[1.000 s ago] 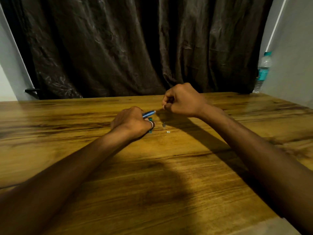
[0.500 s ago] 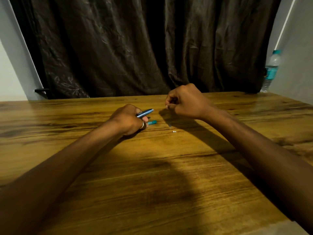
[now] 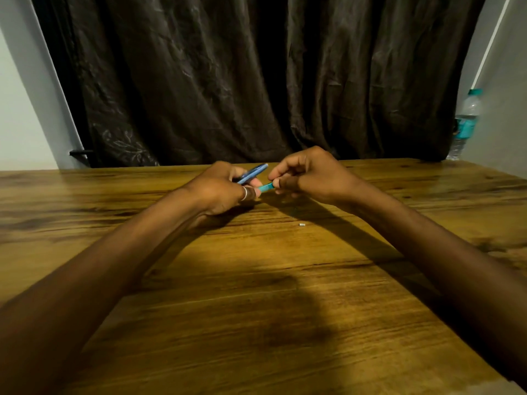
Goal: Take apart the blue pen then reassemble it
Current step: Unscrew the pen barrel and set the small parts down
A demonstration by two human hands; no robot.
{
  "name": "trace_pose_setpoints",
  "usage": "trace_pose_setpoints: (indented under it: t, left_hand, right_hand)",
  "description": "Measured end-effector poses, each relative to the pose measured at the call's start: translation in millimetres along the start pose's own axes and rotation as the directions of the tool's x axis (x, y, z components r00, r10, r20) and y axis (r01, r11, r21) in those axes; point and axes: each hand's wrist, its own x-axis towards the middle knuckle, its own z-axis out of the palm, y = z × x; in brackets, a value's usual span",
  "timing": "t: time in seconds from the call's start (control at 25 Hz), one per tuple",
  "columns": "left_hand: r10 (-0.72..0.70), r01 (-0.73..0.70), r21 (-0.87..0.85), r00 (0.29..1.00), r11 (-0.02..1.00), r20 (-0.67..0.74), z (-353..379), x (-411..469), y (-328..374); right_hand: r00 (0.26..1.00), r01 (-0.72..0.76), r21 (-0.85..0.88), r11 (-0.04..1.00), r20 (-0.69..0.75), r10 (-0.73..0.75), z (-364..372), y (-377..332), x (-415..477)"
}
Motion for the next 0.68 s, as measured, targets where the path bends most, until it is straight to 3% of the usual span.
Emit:
trace_pose_setpoints:
  t: [0.44,0.68]
  left_hand:
    - [-0.003,0.003,0.017,1.0,1.0,-0.01,-4,-1,7]
    - [-0.063,0.067,0.081,0.997,0.994,-0.043,-15,-3,-3]
  right_hand:
    - [1.0,-0.001,0.116,0.993,-0.003,0.001,0,-7,-3]
    - [0.987,0.021,0.014,1.0,-0.158,-0.018,-12,8,7]
